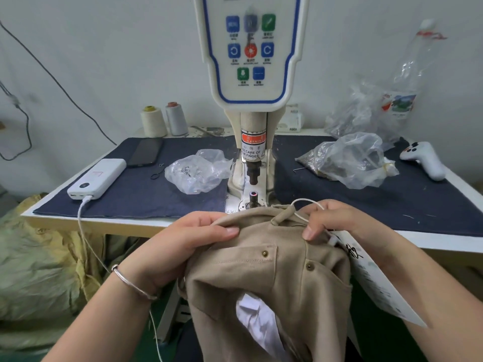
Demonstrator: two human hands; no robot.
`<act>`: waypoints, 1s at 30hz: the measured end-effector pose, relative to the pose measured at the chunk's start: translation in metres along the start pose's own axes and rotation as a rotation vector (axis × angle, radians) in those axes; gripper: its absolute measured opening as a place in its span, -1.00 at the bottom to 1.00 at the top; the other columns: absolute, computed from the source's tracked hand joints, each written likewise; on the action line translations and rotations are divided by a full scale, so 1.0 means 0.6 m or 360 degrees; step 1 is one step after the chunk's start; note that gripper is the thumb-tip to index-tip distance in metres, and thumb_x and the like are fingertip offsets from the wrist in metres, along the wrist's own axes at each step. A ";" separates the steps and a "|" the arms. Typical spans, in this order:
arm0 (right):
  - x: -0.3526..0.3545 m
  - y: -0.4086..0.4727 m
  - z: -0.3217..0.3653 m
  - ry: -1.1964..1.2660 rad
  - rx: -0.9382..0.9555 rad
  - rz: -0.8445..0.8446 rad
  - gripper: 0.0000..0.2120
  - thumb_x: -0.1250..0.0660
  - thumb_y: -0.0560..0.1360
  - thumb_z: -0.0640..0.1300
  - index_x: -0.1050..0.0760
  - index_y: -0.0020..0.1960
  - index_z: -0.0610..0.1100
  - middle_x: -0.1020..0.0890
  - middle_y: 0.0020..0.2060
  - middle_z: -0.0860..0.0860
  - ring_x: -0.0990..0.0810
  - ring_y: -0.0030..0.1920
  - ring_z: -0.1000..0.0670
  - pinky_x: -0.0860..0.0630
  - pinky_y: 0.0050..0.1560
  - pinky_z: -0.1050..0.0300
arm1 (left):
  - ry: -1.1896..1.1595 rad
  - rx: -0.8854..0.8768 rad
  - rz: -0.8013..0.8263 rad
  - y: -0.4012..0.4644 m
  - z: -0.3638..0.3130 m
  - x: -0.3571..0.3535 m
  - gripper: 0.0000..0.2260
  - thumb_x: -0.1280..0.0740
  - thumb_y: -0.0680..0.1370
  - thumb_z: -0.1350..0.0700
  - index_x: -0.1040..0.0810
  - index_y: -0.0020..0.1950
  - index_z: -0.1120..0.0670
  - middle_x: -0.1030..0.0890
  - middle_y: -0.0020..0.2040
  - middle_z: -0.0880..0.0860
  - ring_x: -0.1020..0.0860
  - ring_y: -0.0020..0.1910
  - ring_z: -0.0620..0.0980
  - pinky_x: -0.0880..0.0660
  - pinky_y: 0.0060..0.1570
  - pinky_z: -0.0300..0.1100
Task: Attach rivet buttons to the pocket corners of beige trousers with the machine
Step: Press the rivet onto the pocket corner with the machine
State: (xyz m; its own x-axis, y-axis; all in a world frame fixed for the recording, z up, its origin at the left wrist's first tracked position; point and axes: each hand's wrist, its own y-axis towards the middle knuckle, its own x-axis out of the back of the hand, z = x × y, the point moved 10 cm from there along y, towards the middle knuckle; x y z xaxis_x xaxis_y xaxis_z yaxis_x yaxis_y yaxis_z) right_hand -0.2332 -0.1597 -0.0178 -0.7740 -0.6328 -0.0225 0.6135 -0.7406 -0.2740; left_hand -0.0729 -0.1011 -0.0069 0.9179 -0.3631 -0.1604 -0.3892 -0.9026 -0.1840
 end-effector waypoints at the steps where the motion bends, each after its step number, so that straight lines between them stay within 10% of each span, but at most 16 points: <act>1: -0.003 -0.006 0.010 -0.0001 0.0027 -0.0010 -0.53 -0.45 -0.05 -0.14 -0.58 -0.20 -0.37 -0.54 -0.46 -0.13 -0.53 -0.46 0.00 -0.43 -0.43 0.28 | -0.0002 -0.0006 0.0020 -0.004 -0.006 -0.006 -0.49 -0.47 0.41 0.04 -0.52 0.14 0.42 -0.57 -0.09 0.23 -0.57 -0.21 0.06 -0.52 -0.18 -0.18; 15: -0.073 -0.074 0.073 0.0082 0.0260 0.0190 -0.81 -0.38 0.09 -0.24 -0.46 -0.35 -0.31 -0.47 -0.48 -0.07 -0.47 -0.46 0.01 -0.40 -0.40 0.24 | 0.0156 -0.0167 0.0452 -0.057 -0.061 -0.086 -0.88 -0.44 0.33 0.31 -0.68 -0.18 0.15 -0.66 -0.30 0.03 -0.63 -0.33 -0.06 -0.55 -0.27 -0.27; 20: -0.072 -0.077 0.067 0.0139 0.0216 0.0270 -0.71 -0.44 0.10 -0.21 -0.53 -0.27 -0.37 -0.54 -0.39 -0.11 -0.52 -0.39 -0.01 -0.48 -0.35 0.22 | 0.0163 -0.0080 0.0478 -0.059 -0.049 -0.081 -0.82 -0.42 0.41 0.29 -0.69 0.00 0.19 -0.70 -0.15 0.10 -0.68 -0.19 -0.01 -0.59 -0.18 -0.22; 24: -0.077 -0.072 0.070 0.0269 0.0159 0.0325 -0.23 -0.60 0.01 -0.07 -0.46 0.04 -0.53 -0.55 -0.21 -0.25 -0.58 -0.26 -0.11 -0.55 -0.22 0.19 | 0.0448 -0.0050 0.0243 -0.051 -0.043 -0.045 -0.46 -0.61 0.33 -0.04 -0.61 0.15 0.27 -0.66 0.00 0.24 -0.63 -0.04 0.15 -0.55 -0.01 -0.06; 27: -0.135 -0.091 0.099 0.0418 0.0187 0.0678 -0.81 -0.41 0.36 -0.24 -0.67 -0.06 -0.29 -0.70 -0.21 -0.11 -0.68 -0.20 0.01 -0.60 -0.11 0.21 | 0.0532 -0.0162 0.0262 -0.043 -0.058 -0.066 -0.35 -0.61 0.30 -0.16 -0.58 0.27 0.15 -0.65 0.16 0.25 -0.61 0.11 0.14 -0.52 0.13 -0.03; 30: -0.162 -0.088 0.094 0.0210 0.0138 0.0715 -0.89 -0.32 0.45 -0.27 -0.62 -0.11 -0.24 -0.65 -0.24 -0.10 -0.64 -0.26 0.01 -0.56 -0.16 0.20 | 0.0487 -0.0280 0.0144 -0.039 -0.086 -0.077 -0.37 -0.66 0.23 -0.07 -0.55 0.21 0.10 -0.66 0.09 0.20 -0.62 0.03 0.12 -0.55 0.04 -0.07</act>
State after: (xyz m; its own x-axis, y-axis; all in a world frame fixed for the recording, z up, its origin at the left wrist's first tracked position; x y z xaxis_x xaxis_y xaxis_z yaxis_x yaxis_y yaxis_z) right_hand -0.1813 -0.0715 0.0532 -0.4389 -0.8648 -0.2439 0.8985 -0.4199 -0.1283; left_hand -0.1022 -0.0753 0.0550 0.8714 -0.4719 0.1343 -0.4752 -0.8798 -0.0085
